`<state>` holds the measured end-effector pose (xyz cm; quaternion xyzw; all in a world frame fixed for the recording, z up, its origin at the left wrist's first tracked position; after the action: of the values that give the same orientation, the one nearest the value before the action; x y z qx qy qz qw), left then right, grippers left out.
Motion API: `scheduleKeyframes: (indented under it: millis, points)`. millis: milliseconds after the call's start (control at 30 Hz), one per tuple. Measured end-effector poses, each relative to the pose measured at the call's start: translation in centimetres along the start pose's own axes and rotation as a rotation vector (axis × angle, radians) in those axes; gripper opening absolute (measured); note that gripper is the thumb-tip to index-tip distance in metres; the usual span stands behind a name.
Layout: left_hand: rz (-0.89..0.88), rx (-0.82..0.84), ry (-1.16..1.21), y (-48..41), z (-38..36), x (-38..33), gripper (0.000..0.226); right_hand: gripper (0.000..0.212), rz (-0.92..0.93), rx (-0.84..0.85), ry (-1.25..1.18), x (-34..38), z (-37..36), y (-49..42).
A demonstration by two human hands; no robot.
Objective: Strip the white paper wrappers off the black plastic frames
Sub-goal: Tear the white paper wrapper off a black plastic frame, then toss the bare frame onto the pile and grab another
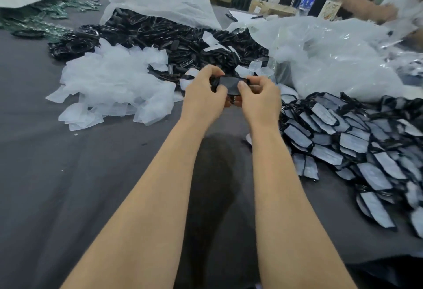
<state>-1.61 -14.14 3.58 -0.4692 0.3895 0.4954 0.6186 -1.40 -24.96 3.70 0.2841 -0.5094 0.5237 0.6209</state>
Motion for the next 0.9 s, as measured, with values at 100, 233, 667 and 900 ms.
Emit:
scheduleKeyframes:
  millis: [100, 233, 667, 900]
  points:
    - [-0.091, 0.045, -0.17, -0.6, -3.8, -2.4, 0.016, 0.005, -0.043, -0.127, -0.004, -0.9, 4.4, -0.3]
    - [-0.09, 0.129, -0.216, -0.5, -9.4, -4.9, 0.019, 0.011, -0.074, -0.267, 0.057, -2.4, 10.4, 0.0]
    - [-0.006, 0.19, -0.574, -2.3, -17.3, -5.0, 0.032, 0.017, -0.252, -0.483, 0.519, -5.7, 15.7, 0.3]
    - [-0.037, 0.091, -0.139, -3.0, -13.4, -5.5, 0.026, 0.019, -0.03, -0.542, 0.476, -2.7, 12.0, 0.2]
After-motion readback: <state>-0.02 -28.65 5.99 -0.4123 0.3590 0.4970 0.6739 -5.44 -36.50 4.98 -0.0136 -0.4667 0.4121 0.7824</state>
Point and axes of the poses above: each hand's wrist, its own y-axis away from the middle knuckle, its own z-axis out of the back of the hand, x = y × z, the point moved 2 cm from there along -y, towards the middle knuckle, and after that the axes turned 8 degrees about x, right-handed, at the moved point
